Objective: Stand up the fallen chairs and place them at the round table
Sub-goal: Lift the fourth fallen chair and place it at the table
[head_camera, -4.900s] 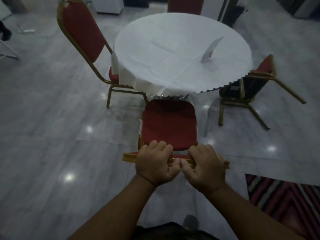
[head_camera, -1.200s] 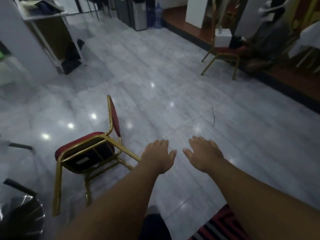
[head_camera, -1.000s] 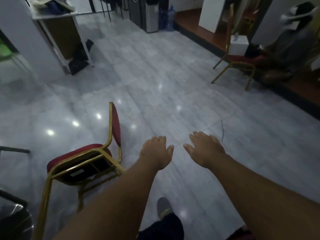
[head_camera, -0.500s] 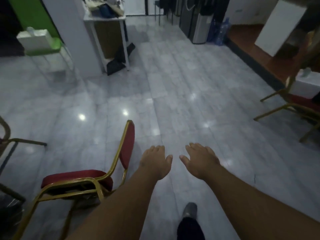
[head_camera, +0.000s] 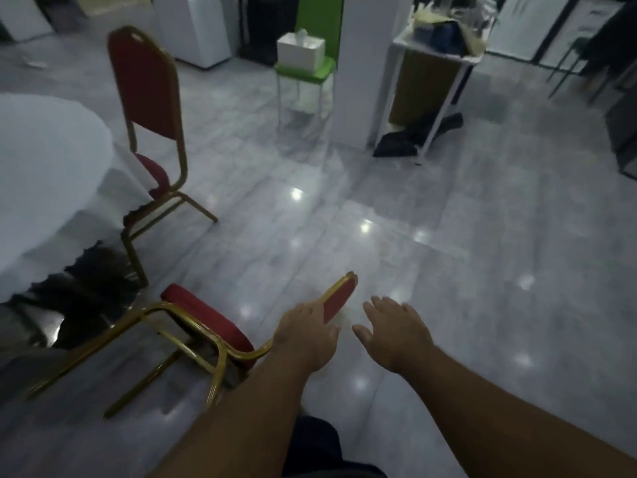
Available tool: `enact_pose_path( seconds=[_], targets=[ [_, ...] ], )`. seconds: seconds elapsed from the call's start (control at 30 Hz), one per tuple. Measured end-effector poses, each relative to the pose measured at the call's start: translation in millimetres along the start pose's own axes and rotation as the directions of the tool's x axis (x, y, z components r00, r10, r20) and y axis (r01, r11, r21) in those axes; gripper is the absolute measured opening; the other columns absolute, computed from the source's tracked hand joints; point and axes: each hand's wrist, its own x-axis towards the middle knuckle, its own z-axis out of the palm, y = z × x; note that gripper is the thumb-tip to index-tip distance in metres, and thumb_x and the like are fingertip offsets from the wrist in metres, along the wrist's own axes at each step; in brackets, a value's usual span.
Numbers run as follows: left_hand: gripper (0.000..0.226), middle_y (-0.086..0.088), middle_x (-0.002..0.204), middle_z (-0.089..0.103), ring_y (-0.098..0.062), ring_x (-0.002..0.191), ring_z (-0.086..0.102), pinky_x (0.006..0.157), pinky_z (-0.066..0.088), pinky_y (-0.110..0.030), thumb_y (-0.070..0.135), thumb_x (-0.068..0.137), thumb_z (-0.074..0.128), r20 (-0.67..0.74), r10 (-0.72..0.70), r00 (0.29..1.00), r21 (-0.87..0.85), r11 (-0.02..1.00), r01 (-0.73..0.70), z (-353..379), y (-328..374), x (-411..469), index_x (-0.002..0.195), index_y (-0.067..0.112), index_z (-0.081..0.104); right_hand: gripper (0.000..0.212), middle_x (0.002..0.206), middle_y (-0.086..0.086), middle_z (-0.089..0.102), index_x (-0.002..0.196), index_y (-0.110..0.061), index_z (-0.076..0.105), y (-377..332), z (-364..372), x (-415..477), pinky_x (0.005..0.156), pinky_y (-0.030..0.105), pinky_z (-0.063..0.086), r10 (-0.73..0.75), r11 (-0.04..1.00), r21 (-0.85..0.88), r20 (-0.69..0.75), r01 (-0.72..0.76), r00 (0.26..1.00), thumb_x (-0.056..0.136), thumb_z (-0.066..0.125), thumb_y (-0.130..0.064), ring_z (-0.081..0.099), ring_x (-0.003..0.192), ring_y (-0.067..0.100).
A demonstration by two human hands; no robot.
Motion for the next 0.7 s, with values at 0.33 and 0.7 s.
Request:
enact_pose_path(
  seconds=[0.33, 0.7],
  targets=[
    [0.052, -0.008, 0.139, 0.052, -0.028, 0.125, 0.048, 0.108, 0.04, -0.041, 0.047, 0.101, 0.042, 0.061, -0.251, 0.966, -0.148, 0.955, 0.257, 0, -24, 113, 0.143, 0.016, 0.043, 0.066, 0.166, 0.006, 0.022, 0.158, -0.019, 0.025, 16, -15, 145, 0.124, 0.047, 0.014, -0.193, 0.972, -0.105, 0.156, 0.211, 0.969, 0.103, 0.029, -0.055, 0.019, 0.153, 0.024],
    [0.066, -0.009, 0.163, 0.029, -0.029, 0.15, 0.024, 0.122, 0.02, -0.041, 0.045, 0.103, 0.04, 0.194, -0.466, 0.863, -0.235, 0.832, 0.502, 80, -32, 253, 0.157, 0.011, 0.022, 0.063, 0.145, 0.013, 0.056, 0.139, -0.022, 0.057, 70, 69, 320, 0.107, 0.064, 0.041, -0.364, 0.889, -0.164, 0.315, 0.428, 0.876, 0.085, 0.045, -0.051, 0.053, 0.134, 0.034]
  ],
)
